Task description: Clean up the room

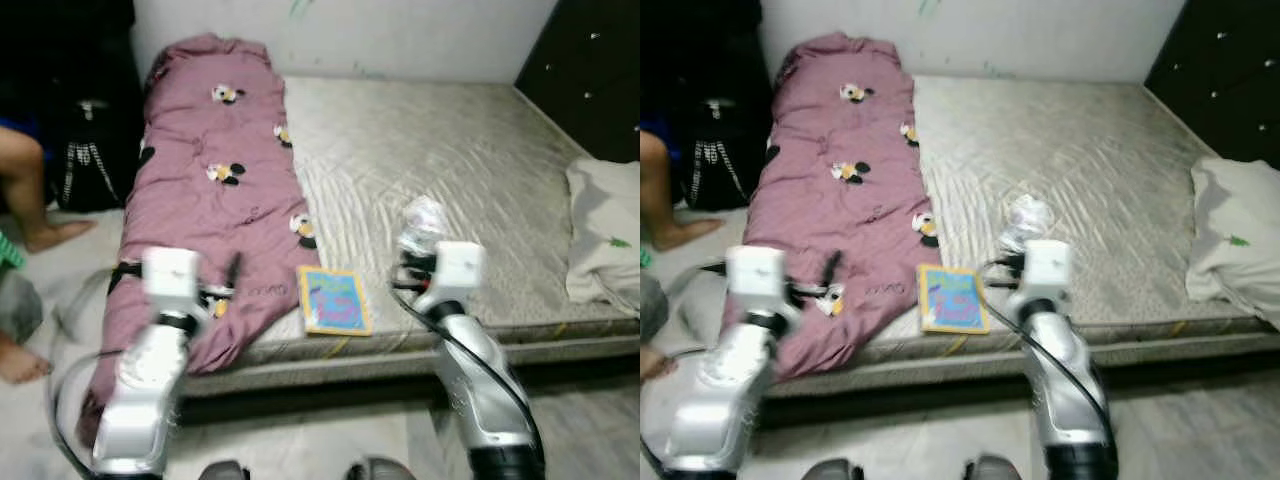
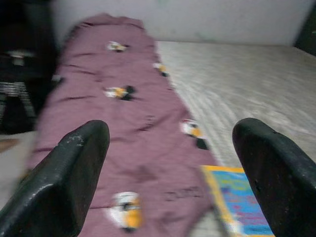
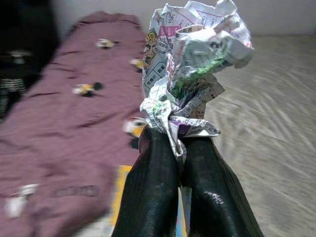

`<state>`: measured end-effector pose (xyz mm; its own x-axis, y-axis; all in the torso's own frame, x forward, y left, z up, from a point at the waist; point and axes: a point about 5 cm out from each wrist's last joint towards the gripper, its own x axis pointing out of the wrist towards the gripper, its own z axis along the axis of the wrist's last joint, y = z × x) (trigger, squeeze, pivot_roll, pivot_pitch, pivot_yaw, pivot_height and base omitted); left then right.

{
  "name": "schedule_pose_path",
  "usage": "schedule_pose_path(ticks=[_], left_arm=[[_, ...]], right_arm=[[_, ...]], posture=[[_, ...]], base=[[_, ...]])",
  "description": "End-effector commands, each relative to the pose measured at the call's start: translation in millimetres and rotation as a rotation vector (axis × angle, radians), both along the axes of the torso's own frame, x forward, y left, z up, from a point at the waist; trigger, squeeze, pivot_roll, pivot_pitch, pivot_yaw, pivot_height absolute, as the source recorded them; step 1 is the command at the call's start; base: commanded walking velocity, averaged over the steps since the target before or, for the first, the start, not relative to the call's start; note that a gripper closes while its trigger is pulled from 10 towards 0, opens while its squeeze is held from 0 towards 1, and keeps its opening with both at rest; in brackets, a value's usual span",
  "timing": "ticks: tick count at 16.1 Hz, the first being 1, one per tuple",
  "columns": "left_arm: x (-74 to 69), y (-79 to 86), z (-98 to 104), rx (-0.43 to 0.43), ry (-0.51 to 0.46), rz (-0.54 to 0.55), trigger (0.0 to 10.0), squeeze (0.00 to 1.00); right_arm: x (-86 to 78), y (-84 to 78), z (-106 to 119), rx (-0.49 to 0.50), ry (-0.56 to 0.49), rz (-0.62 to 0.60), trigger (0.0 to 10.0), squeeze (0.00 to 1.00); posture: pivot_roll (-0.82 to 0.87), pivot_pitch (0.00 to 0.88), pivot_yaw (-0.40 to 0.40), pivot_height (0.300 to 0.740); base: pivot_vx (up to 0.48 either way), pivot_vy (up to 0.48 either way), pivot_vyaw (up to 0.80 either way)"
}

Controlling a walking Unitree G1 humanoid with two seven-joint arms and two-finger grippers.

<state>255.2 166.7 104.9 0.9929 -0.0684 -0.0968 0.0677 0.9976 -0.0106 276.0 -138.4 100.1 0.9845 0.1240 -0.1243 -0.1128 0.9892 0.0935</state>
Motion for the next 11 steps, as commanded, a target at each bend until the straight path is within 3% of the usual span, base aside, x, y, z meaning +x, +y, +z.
schedule_pose_path(ticks=[1,4,11], left_arm=[[-0.1,-10.0,2.6,-0.017,-0.015,-0.024,10.0,0.00],[1.6,-13.3,4.8,-0.010,-0.030,-0.033,10.0,0.00],[3.3,-10.7,8.6,0.024,-0.065,-0.024,10.0,0.00]], right_arm=[[0.1,-10.6,3.3,-0.026,-0.014,-0.018,10.0,0.00],[3.0,-8.2,5.7,-0.035,-0.028,0.008,10.0,0.00],[2.8,-3.1,6.3,-0.044,-0.039,0.050,10.0,0.00]], posture=[[-0.01,0.049,-0.059,0.740],[-0.01,0.042,-0.064,0.740],[-0.01,0.040,-0.064,0.740]], base=[[0.000,0.390,0.00],[0.000,0.000,0.00],[0.000,0.000,0.77]])
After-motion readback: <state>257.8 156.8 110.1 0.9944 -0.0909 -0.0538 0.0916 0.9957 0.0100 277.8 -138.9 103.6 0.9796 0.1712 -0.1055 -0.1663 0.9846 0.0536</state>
